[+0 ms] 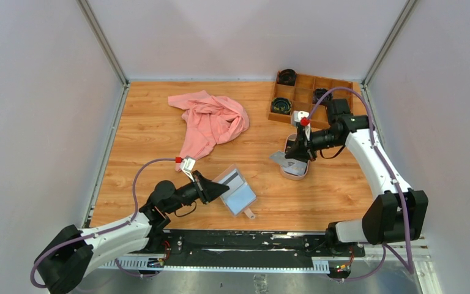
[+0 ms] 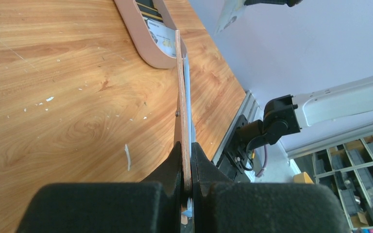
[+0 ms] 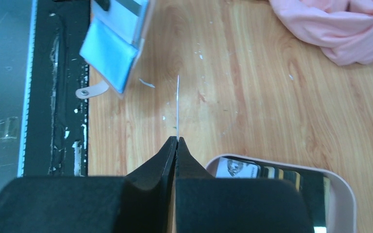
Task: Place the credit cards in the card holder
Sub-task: Pick up the credit card from the storage box, then insert the credit card into the card holder.
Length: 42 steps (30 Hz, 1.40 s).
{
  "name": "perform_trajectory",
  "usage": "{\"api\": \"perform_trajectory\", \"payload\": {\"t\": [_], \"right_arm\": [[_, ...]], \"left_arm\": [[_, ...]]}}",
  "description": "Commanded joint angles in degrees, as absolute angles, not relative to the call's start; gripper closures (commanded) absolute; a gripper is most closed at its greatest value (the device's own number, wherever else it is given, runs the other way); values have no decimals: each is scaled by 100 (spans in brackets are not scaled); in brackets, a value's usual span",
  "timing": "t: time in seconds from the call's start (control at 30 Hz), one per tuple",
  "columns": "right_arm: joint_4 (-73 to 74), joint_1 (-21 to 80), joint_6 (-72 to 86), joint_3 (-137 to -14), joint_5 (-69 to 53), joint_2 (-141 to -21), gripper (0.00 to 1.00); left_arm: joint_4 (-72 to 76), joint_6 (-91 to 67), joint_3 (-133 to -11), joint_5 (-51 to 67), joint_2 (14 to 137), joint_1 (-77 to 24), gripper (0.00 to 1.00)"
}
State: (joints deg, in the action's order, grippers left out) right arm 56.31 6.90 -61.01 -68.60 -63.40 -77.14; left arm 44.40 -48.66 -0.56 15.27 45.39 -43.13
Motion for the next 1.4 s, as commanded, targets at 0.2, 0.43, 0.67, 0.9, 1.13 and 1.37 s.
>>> {"api": "perform_trajectory", "payload": {"t": [0.2, 0.43, 0.67, 0.9, 1.13, 1.37], "right_arm": [[6552, 1749, -6942, -7302, -6419, -7981, 100], [6727, 2767, -7582, -7412, -6400, -8024, 100], [6697, 3505, -7827, -7529, -6403, -8373, 100], [6034, 3955, -7127, -7289, -5996, -8511, 100], [5608, 4052, -6687, -7216, -5779, -8606, 100], [5427, 4148, -6552, -7146, -5632, -8692, 100]], "left_arm": [[4570, -4748, 93, 1686, 4845, -4263, 100], [4571, -4373, -214, 1954, 5094, -4263, 100], [4588, -3863, -682, 2675, 5623, -4263, 100], [4675, -3787, -941, 2864, 6039, -4263, 100], [5034, -3920, -1043, 3029, 6267, -4263, 100], [5470, -4095, -1022, 3132, 6483, -4263, 100]]}}
